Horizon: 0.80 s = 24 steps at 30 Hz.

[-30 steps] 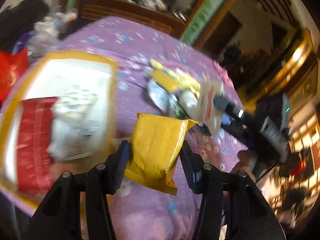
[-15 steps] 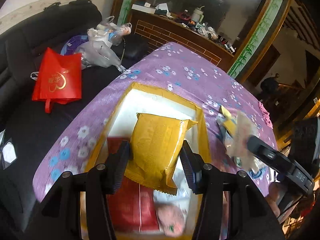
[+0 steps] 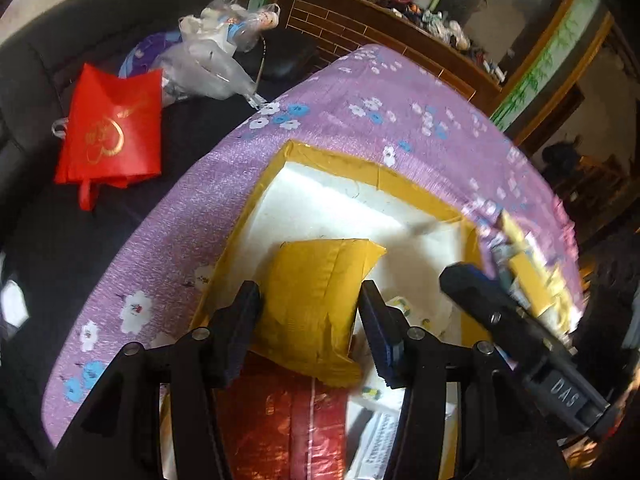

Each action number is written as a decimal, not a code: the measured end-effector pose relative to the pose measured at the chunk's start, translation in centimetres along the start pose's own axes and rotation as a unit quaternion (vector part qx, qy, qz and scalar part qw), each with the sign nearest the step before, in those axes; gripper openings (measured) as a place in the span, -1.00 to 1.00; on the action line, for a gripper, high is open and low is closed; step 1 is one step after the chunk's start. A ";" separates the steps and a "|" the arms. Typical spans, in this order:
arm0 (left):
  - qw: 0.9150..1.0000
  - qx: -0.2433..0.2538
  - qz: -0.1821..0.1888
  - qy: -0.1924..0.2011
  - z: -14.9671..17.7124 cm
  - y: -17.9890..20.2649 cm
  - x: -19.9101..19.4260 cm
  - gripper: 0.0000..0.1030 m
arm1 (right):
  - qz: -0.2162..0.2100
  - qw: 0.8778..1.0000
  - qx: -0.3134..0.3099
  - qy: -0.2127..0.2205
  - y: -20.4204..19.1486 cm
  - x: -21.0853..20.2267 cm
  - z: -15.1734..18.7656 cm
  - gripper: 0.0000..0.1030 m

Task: Organize soft objects
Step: 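Drop the yellow envelope and white packet into the tray, opening both tools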

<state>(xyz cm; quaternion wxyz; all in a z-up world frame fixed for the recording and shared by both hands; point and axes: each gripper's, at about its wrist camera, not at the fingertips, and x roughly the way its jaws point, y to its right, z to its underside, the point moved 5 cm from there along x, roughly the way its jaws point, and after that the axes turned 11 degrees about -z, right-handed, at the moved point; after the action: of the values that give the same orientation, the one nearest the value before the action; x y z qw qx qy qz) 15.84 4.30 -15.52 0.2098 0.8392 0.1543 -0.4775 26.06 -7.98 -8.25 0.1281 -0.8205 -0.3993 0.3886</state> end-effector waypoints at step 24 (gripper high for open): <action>0.986 0.027 0.157 0.055 9.8 6.8 -10.5 0.17 | -0.038 0.998 0.015 0.056 1.2 -19.4 9.7 0.52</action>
<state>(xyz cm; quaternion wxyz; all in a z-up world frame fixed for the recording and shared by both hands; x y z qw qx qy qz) 6.50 -7.06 -9.53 0.2507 0.8834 0.0187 -0.3954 12.18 -24.41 -4.94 0.1771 -0.8229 -0.4167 0.3432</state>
